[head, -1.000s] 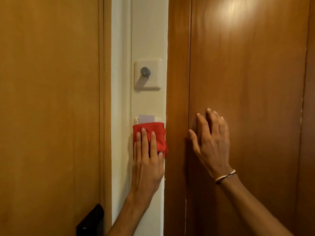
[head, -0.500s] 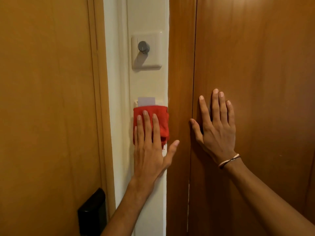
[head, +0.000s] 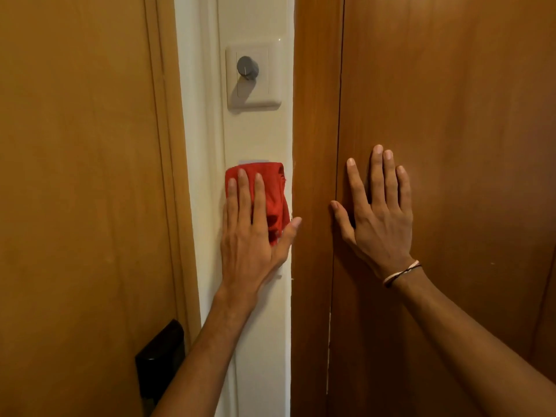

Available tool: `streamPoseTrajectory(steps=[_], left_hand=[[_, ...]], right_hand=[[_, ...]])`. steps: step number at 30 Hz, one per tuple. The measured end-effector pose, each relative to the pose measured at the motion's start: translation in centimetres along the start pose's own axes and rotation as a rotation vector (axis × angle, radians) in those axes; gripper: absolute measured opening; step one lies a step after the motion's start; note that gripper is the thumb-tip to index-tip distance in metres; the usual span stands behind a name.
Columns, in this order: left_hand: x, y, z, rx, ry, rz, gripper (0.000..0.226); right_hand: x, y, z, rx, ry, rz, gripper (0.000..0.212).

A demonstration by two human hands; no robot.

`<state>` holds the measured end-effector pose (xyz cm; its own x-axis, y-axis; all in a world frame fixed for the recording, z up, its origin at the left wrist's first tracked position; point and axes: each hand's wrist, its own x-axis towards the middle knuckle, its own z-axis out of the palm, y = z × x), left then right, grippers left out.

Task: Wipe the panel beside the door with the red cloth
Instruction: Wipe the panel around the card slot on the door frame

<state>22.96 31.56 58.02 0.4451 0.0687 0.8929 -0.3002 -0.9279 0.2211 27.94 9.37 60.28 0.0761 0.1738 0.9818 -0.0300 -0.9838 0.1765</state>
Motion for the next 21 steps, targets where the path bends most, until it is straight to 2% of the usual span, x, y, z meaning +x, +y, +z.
streamPoseTrajectory(steps=[5, 9, 14, 18, 21], left_hand=[[-3.7, -0.6, 0.3, 0.075, -0.096, 0.074, 0.103], [0.5, -0.9, -0.8, -0.001, -0.02, -0.016, 0.103], [-4.0, -1.3, 0.4, 0.112, -0.108, 0.109, 0.107], [-1.1, -1.2, -0.1, 0.079, -0.05, 0.055, 0.105], [-4.0, -0.7, 1.3, 0.118, -0.076, 0.113, 0.106]], right_hand=[[-0.3, 0.0, 0.1, 0.011, 0.005, 0.001, 0.077], [-0.2, -0.1, 0.0, 0.008, 0.006, 0.004, 0.078], [-0.2, 0.0, 0.2, 0.025, 0.004, 0.002, 0.077], [0.0, -0.2, 0.0, 0.014, 0.003, 0.004, 0.078], [-0.3, -0.2, -0.1, 0.016, 0.0, -0.006, 0.079]])
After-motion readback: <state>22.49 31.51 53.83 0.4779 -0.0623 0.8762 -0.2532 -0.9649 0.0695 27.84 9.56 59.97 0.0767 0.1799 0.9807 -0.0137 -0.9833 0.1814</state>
